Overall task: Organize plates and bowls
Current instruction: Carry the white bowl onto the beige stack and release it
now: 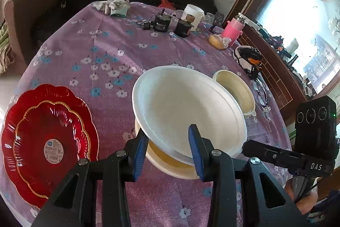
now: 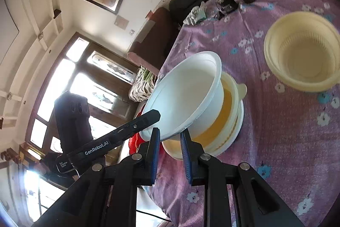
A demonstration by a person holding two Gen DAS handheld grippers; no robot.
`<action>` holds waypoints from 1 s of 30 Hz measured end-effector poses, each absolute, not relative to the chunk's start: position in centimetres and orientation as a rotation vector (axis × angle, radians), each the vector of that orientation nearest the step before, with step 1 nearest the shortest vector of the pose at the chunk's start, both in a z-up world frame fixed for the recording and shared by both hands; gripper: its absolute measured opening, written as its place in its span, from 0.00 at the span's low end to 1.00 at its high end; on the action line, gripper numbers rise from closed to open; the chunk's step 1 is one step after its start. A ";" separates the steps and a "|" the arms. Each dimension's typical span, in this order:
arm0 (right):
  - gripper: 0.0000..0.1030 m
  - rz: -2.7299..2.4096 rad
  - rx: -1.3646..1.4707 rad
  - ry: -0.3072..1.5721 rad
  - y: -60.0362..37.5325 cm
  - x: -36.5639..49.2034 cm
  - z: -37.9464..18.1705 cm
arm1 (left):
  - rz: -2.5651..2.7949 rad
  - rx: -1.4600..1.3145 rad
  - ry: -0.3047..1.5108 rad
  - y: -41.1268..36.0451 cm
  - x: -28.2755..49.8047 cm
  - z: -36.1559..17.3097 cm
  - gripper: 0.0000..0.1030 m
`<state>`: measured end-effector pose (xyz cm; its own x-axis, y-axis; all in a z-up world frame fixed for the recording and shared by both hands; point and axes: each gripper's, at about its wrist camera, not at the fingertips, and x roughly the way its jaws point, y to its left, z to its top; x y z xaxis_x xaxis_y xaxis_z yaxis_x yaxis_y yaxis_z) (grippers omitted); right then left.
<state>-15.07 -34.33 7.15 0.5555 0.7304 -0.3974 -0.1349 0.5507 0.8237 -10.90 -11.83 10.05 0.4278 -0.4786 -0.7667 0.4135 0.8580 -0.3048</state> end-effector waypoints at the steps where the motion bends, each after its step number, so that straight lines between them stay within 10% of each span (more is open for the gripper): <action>1: 0.23 0.590 0.835 0.829 -34.3 -15.1 7.0 | -0.559 -0.078 0.984 -11.7 -11.0 9.9 0.35; 5: 0.23 0.584 0.822 0.844 -34.0 -15.4 6.8 | -0.548 -0.089 0.982 -11.2 -11.2 9.5 0.35; 9: 0.62 0.569 0.832 0.842 -34.2 -15.9 6.6 | -0.543 -0.113 0.982 -10.3 -11.3 9.1 0.36; 30: 0.62 0.543 0.875 0.640 -39.3 -18.1 8.3 | -0.585 -0.136 0.908 -9.1 -13.6 10.0 0.44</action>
